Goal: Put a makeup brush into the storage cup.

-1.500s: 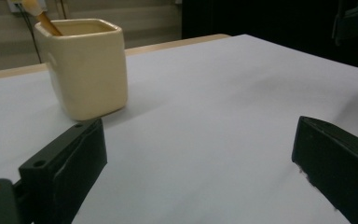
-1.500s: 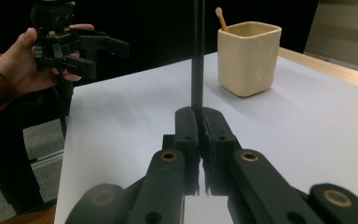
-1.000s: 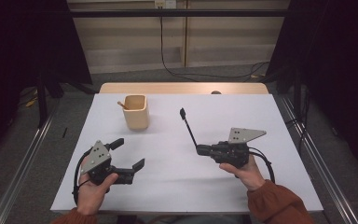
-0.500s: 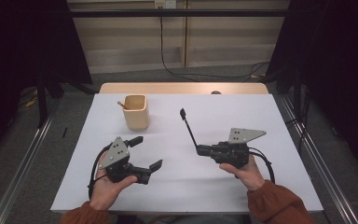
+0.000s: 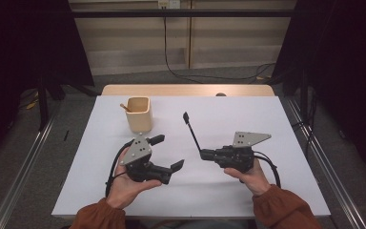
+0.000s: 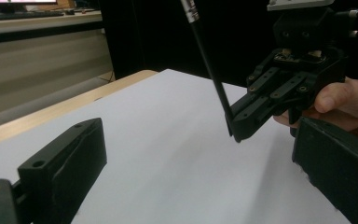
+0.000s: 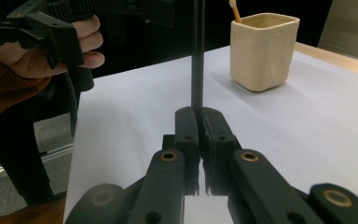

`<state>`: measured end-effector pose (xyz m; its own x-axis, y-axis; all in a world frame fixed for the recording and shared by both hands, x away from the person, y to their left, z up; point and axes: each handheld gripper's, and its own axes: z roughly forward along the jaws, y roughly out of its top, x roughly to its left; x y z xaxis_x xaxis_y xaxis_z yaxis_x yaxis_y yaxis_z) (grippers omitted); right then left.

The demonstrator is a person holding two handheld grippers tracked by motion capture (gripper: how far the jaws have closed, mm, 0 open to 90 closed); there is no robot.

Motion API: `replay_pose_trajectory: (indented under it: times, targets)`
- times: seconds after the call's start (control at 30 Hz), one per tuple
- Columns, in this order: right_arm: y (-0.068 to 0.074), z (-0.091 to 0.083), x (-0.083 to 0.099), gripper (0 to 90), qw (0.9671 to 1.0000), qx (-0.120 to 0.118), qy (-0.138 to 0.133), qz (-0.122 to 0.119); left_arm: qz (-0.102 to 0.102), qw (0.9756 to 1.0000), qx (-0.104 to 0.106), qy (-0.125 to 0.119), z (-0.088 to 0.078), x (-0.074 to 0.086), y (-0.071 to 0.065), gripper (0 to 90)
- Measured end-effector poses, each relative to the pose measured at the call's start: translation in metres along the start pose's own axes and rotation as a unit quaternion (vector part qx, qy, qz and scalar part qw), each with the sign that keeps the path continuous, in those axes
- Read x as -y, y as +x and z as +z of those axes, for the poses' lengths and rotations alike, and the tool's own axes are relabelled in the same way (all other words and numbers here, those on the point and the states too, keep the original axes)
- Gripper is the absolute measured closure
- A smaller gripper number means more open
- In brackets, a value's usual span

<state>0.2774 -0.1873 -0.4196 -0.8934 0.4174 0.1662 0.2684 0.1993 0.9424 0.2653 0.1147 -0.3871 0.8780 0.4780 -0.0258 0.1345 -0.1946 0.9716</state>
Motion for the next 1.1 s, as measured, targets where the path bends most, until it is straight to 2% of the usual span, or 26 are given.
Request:
replay_pose_trajectory:
  times: [0.2,0.3,0.43,0.53,0.6,0.73,0.83,0.9,1.1]
  targets:
    - [0.0,0.001,0.0,86.0,1.0,-0.002,0.0,0.001,-0.02,0.9996,0.014,-0.01,0.013,-0.008,-0.003,8.2]
    - [0.0,0.0,0.0,86.0,1.0,-0.002,0.001,0.001,-0.014,0.9997,0.011,-0.015,0.018,-0.012,-0.003,10.3]
    - [0.0,0.001,0.001,86.0,1.0,-0.003,0.002,0.002,-0.017,0.9995,0.005,-0.026,0.024,-0.016,-0.002,14.7]
    - [0.0,0.001,0.001,86.0,1.0,-0.005,0.002,0.004,-0.026,0.9992,0.003,-0.031,0.029,-0.02,-0.001,22.3]
    - [0.0,0.001,0.002,86.0,1.0,-0.005,0.003,0.004,-0.024,0.9991,-0.003,-0.035,0.031,-0.021,-0.001,28.9]
    - [0.0,0.001,0.002,86.0,1.0,-0.005,0.003,0.005,-0.027,0.9991,0.003,-0.032,0.036,-0.024,0.0,38.3]
    - [-0.001,0.001,0.003,86.0,1.0,-0.003,0.003,0.006,-0.046,0.9984,0.018,-0.026,0.04,-0.026,0.002,49.7]
    - [-0.001,0.001,0.003,86.0,1.0,-0.002,0.003,0.005,-0.045,0.9985,0.012,-0.027,0.042,-0.025,0.003,52.5]
    - [-0.002,0.001,0.004,86.0,1.0,-0.001,0.004,0.007,-0.049,0.9984,0.011,-0.027,0.044,-0.026,0.006,64.6]
